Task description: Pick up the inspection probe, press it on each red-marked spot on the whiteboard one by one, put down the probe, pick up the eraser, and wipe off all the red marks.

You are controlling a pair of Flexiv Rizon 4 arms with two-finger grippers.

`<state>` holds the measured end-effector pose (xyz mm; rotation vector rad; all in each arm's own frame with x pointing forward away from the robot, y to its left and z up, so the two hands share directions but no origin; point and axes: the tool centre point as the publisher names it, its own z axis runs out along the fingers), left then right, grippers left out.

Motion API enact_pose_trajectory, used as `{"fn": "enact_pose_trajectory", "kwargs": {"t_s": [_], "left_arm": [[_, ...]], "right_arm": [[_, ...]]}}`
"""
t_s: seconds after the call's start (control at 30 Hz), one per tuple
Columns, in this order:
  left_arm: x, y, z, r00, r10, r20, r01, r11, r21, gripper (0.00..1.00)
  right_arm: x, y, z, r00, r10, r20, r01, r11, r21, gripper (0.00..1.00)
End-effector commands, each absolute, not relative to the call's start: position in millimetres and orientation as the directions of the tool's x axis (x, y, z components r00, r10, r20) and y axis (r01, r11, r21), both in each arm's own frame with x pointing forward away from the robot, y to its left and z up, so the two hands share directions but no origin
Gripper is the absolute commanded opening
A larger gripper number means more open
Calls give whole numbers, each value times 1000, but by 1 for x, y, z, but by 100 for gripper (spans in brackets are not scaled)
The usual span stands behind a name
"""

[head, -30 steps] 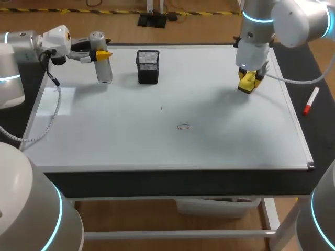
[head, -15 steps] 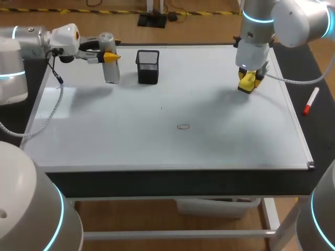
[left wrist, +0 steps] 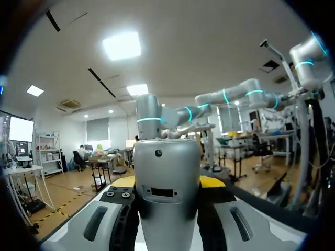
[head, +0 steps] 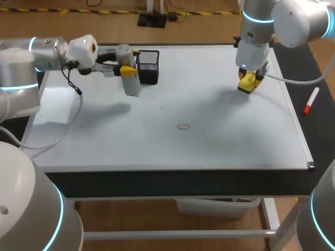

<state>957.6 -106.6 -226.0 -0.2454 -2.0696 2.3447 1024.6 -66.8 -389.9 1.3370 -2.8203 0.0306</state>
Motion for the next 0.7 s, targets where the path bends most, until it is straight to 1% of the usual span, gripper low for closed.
{"fn": "enact_pose_trajectory", "kwargs": {"t_s": [0.03,0.33,0.7], "left_arm": [[939,-127,-223,-989,94,-117,104,-136,-985,0],[905,-170,-227,-979,172,-106,81,-143,-986,0],[879,-218,-237,-960,269,-81,56,-101,-993,0]], "right_arm": [[1024,-68,-389,-631,-775,28,-775,631,-12,0],[1024,-68,-389,-631,-775,28,-775,631,-12,0],[1024,-68,-389,-631,-775,28,-775,631,-12,0]]}}
